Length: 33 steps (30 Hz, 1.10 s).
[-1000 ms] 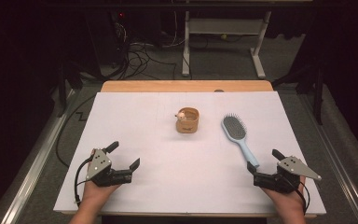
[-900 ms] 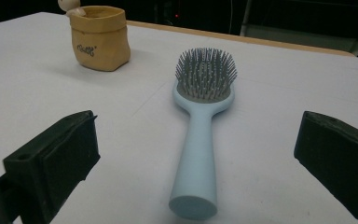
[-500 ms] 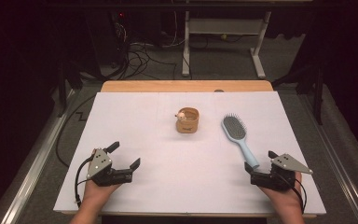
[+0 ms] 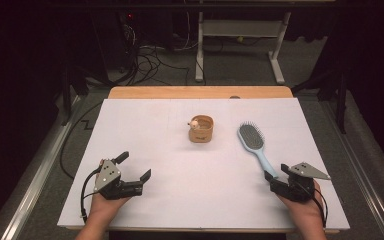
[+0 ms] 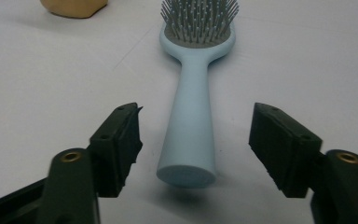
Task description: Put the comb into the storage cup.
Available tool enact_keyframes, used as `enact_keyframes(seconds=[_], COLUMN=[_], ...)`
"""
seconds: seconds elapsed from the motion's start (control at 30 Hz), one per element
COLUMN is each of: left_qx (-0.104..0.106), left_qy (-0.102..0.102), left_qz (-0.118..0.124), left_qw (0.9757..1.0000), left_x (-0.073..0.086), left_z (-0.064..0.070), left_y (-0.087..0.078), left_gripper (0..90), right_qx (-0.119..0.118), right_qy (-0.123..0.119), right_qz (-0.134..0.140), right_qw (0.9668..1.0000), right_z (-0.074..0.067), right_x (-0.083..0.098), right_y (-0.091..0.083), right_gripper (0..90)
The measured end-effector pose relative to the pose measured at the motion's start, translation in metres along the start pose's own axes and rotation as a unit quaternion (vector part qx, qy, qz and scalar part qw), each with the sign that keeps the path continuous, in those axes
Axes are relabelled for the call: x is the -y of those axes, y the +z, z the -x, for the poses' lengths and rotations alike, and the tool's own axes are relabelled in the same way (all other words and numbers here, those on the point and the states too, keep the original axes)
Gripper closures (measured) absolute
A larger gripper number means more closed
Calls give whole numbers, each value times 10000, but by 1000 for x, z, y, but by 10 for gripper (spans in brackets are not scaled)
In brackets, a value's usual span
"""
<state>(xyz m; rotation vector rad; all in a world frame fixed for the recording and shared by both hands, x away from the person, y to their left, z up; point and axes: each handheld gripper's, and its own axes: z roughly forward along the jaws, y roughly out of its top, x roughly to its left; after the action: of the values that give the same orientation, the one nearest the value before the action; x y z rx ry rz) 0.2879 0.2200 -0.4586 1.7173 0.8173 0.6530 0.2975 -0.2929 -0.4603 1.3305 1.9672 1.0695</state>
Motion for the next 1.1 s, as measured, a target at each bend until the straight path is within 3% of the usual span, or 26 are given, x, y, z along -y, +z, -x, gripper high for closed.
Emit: enact_keyframes(seconds=[0.13,0.47,0.83,1.1], left_qx=[-34,-37,-10,-4], left_qy=[9,29,31,-35], left_qz=[32,66,51,85], left_qw=[10000,10000,10000,10000], left_x=[0,0,0,1], left_z=[0,0,1,0], left_y=[-1,0,0,-2], left_gripper=[51,53,54,56], right_qx=[-25,34,177,216], right_qy=[53,78,99,121], right_qz=[-129,-459,-559,-554], right_qw=[9999,9989,9982,9982], right_z=[0,-3,-7,-7], right_x=[-2,-5,-6,4], right_y=[4,17,16,1], right_gripper=[479,611,627,629])
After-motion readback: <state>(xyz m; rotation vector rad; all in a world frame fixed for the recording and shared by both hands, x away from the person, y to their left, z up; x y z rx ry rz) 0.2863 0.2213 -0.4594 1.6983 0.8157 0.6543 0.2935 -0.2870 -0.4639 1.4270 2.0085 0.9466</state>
